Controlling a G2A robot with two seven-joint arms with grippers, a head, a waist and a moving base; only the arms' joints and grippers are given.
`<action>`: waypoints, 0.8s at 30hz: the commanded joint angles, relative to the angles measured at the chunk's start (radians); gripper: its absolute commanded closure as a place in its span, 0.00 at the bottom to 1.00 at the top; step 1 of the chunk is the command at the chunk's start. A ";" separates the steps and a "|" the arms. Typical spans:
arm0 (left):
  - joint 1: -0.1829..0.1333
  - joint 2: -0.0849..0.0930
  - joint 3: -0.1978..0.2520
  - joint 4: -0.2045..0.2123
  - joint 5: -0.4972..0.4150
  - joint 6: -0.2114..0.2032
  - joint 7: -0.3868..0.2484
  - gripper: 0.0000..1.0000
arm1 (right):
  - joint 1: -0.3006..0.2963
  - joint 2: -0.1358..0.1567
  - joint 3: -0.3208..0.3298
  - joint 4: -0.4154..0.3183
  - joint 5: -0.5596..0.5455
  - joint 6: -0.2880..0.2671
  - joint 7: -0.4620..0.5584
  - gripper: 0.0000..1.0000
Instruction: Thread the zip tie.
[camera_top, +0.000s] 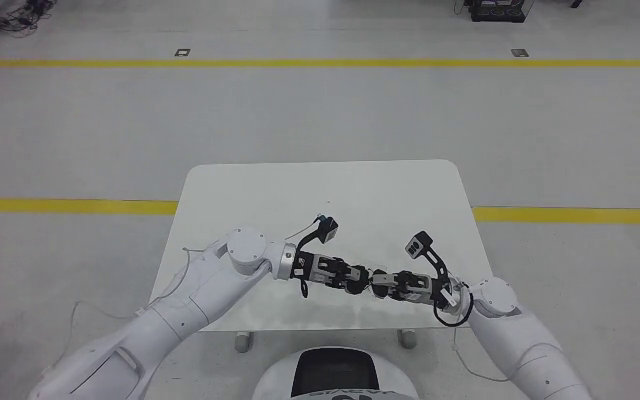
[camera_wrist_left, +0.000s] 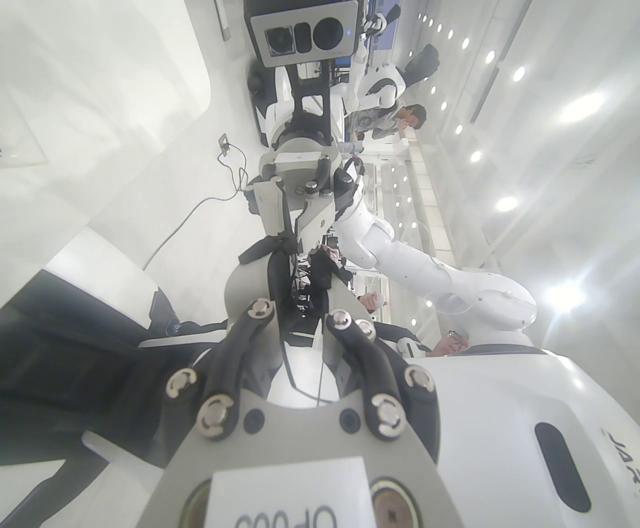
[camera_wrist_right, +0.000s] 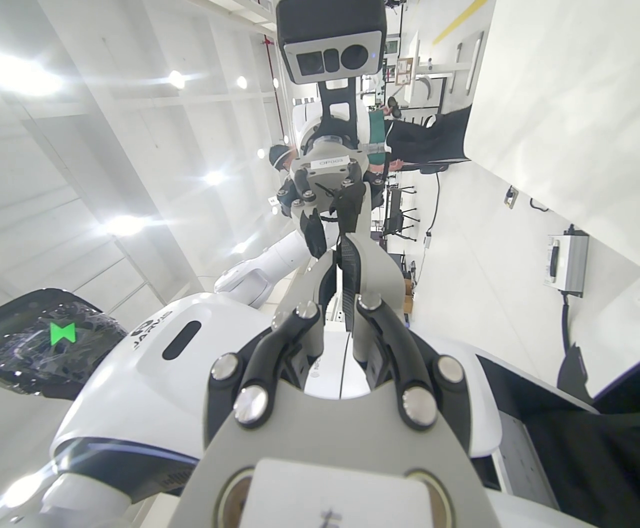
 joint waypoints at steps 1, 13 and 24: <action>0.000 -0.001 0.001 0.002 -0.001 0.000 0.000 0.91 | 0.000 -0.001 -0.003 -0.001 -0.001 0.000 -0.002 1.00; 0.010 0.000 -0.002 0.004 -0.001 -0.005 0.000 0.91 | 0.000 -0.006 -0.015 -0.007 -0.007 -0.002 -0.003 1.00; 0.018 -0.002 0.001 0.002 -0.002 -0.007 0.000 1.00 | -0.016 -0.006 -0.002 -0.013 -0.013 -0.002 0.005 1.00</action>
